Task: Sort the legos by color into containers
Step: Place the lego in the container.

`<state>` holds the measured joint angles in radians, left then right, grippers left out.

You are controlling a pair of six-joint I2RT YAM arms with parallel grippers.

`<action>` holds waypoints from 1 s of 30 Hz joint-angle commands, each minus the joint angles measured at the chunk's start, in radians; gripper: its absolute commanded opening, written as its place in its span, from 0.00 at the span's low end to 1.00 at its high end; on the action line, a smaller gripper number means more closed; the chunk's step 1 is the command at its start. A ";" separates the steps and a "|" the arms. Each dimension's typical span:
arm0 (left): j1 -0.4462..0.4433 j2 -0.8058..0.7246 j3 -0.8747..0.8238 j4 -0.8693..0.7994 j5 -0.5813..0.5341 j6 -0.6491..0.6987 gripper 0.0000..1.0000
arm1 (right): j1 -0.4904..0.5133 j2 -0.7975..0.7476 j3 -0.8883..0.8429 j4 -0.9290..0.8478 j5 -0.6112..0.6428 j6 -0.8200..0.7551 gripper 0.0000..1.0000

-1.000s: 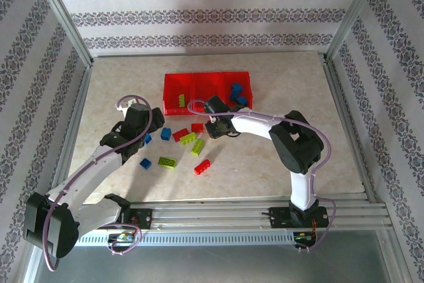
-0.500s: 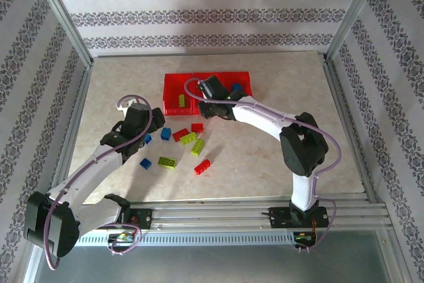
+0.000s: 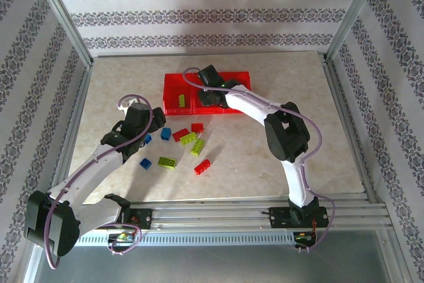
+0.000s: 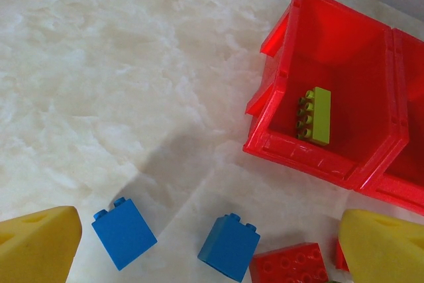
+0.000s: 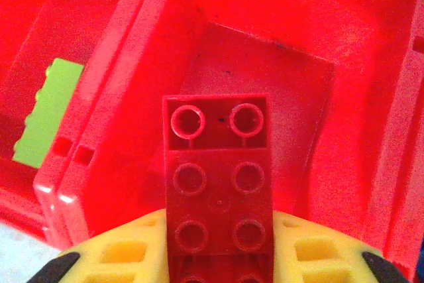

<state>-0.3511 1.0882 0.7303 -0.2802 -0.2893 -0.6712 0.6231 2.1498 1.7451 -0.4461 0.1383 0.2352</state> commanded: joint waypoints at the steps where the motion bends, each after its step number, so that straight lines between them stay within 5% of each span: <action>1: 0.016 -0.026 -0.003 0.007 -0.010 -0.011 1.00 | -0.004 0.033 0.043 -0.026 0.018 -0.010 0.25; 30: 0.030 -0.047 -0.011 -0.013 -0.019 -0.003 1.00 | 0.037 -0.092 -0.043 -0.024 0.018 -0.002 0.54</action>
<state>-0.3317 1.0626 0.7300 -0.2810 -0.2962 -0.6708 0.6369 2.1452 1.7317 -0.4644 0.1421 0.2291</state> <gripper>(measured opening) 0.994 0.530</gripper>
